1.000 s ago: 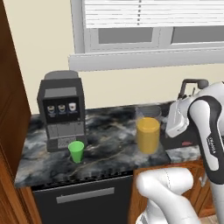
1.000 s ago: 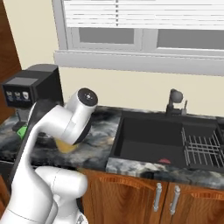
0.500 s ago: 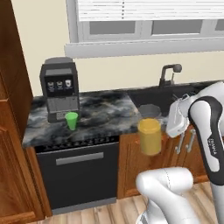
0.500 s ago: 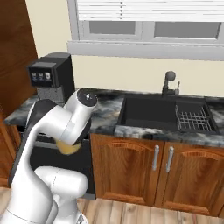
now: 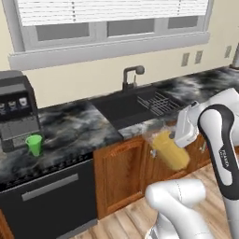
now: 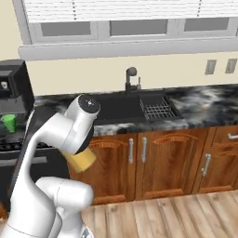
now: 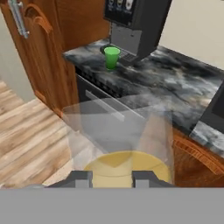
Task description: Place the pitcher and cup on the dining counter for serving.
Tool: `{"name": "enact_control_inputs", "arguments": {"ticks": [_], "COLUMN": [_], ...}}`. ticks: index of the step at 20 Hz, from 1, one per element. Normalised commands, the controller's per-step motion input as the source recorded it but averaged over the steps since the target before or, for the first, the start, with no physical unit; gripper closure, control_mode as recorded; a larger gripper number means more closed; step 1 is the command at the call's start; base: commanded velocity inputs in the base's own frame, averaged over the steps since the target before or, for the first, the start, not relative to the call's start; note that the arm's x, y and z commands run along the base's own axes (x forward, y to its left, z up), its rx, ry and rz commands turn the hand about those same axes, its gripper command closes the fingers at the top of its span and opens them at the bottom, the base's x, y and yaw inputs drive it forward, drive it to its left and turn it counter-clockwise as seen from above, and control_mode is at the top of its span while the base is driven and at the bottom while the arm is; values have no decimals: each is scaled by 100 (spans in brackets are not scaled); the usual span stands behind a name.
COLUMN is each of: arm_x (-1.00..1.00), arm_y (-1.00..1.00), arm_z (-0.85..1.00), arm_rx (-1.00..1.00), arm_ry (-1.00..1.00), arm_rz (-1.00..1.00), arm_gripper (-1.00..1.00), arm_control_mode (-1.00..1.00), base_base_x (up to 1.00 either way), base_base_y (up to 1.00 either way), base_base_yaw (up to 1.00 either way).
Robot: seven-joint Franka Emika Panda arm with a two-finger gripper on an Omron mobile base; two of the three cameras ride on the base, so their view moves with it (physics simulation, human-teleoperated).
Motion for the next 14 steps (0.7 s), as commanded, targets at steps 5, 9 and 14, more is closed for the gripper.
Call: {"name": "enact_control_inputs", "arguments": {"ticks": [5, 9, 14], "arm_x": [0, 0, 0], "arm_y": [0, 0, 0], "arm_z": [0, 0, 0], "arm_rx": [0, 0, 0], "arm_ry": [0, 0, 0], "arm_rz": [0, 0, 0], "arm_gripper": [100, 100, 100], "arm_control_mode": [100, 100, 100], "base_base_x": [-14, -17, -16], "base_base_y": [-13, -11, -9], "base_base_yaw": [-66, -67, -69]}}
